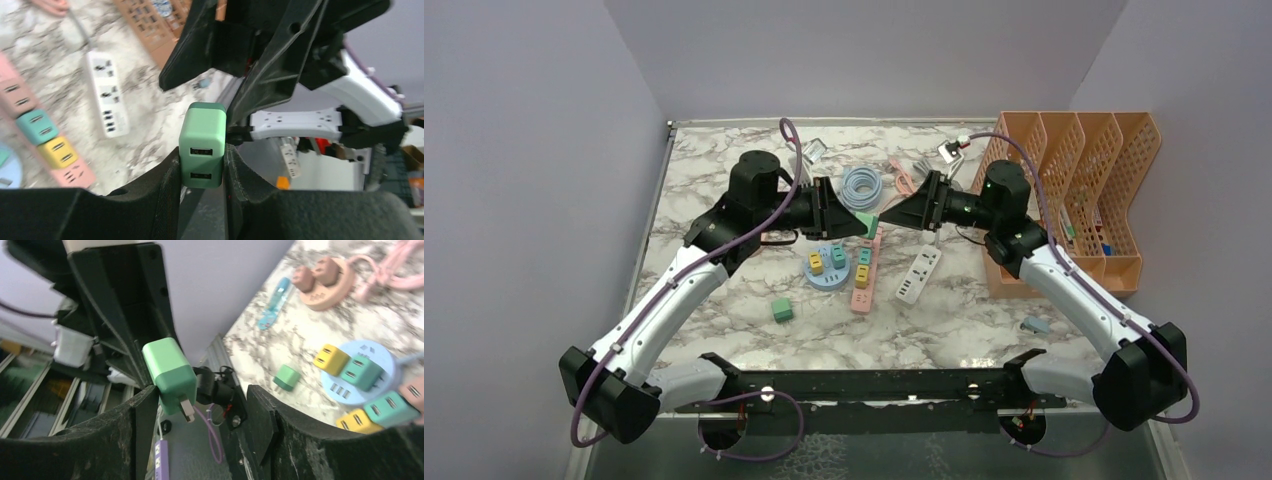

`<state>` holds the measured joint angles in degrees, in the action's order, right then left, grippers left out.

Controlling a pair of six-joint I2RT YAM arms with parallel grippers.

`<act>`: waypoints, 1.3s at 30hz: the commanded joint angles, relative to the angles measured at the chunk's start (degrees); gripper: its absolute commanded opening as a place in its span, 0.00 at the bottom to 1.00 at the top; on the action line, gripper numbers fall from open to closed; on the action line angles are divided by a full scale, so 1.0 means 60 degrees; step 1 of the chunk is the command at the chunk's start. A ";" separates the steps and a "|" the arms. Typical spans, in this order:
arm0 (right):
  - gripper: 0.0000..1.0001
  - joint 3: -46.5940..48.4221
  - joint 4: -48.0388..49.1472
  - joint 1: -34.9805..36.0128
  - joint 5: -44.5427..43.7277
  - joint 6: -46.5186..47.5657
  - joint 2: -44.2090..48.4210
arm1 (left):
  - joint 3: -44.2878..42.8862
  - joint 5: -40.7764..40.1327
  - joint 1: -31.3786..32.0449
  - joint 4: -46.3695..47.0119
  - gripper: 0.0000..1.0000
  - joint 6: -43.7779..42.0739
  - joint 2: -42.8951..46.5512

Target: Insert the plug

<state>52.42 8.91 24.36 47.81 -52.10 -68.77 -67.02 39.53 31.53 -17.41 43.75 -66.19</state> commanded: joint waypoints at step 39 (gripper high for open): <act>0.53 -0.0387 -0.4743 -0.0046 -0.5962 0.1197 0.1069 | 0.2377 -0.8250 0.3654 -0.1666 0.00 0.1407 -0.1904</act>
<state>50.50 -20.12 24.29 13.54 -45.71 -63.59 -50.50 -6.11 53.25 -29.30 51.62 -77.38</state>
